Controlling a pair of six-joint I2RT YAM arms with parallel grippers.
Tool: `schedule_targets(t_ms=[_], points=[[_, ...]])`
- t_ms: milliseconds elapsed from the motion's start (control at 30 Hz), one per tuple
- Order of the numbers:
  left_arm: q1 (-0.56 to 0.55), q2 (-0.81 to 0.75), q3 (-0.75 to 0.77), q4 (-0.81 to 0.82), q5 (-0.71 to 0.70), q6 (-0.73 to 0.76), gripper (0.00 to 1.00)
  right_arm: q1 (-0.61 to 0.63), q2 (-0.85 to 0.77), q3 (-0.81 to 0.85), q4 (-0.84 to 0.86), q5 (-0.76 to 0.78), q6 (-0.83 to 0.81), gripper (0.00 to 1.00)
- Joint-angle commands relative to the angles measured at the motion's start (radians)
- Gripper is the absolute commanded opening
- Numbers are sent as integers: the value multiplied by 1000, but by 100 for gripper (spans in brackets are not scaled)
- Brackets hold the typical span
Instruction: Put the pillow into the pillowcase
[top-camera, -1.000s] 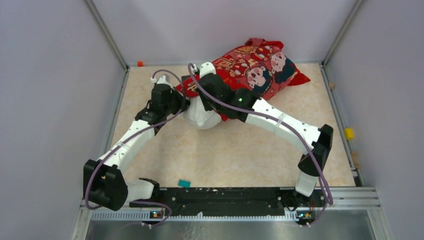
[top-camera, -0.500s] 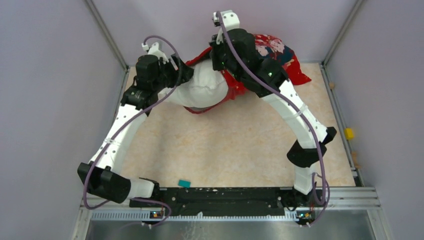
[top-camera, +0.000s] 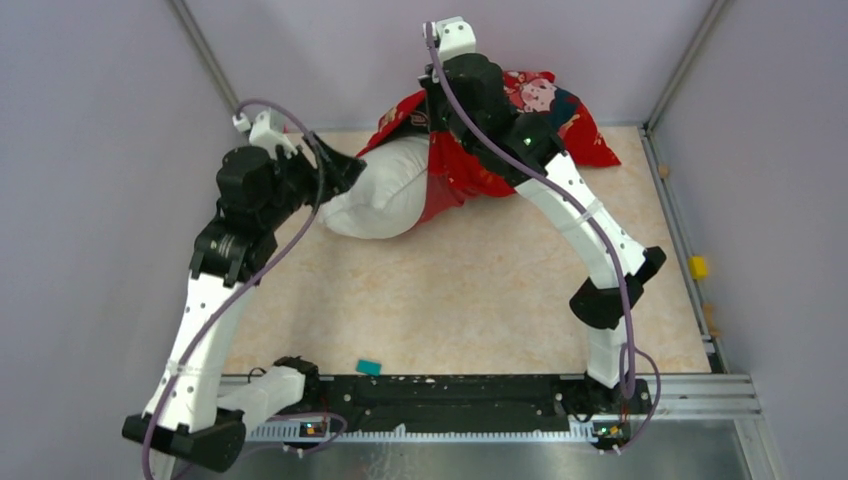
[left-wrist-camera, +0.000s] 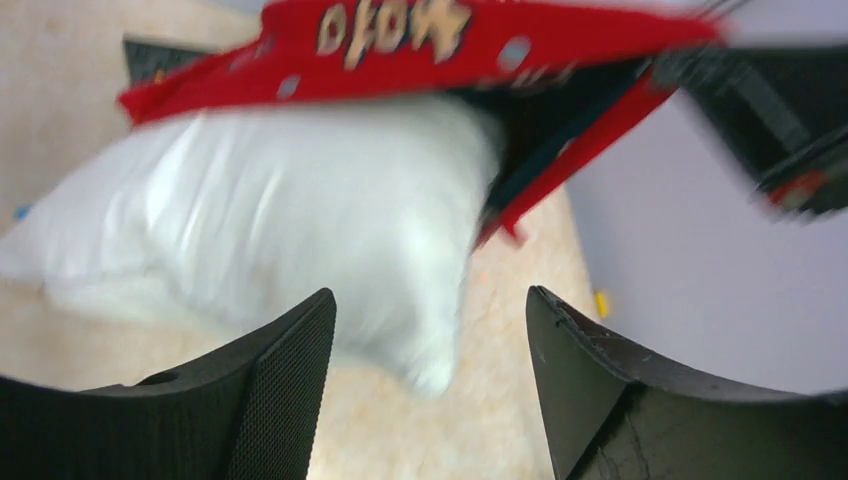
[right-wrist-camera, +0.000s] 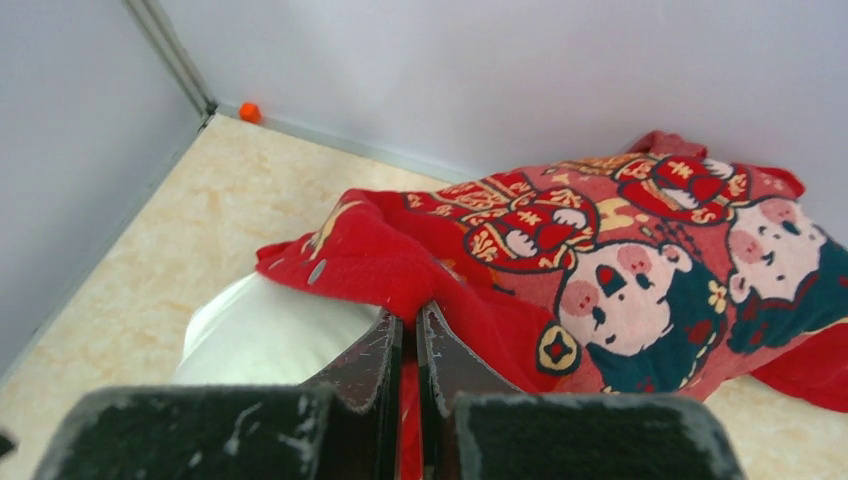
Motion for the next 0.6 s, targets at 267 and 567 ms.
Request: schedule_targets(t_ms=[267,567], points=[[10,-279,-698,144,195,-352,50,-25,-39,89,224,122,-96,0],[3,-49,-1050,929,321,-771,53,-18,-121,38,190,78,-46,0]])
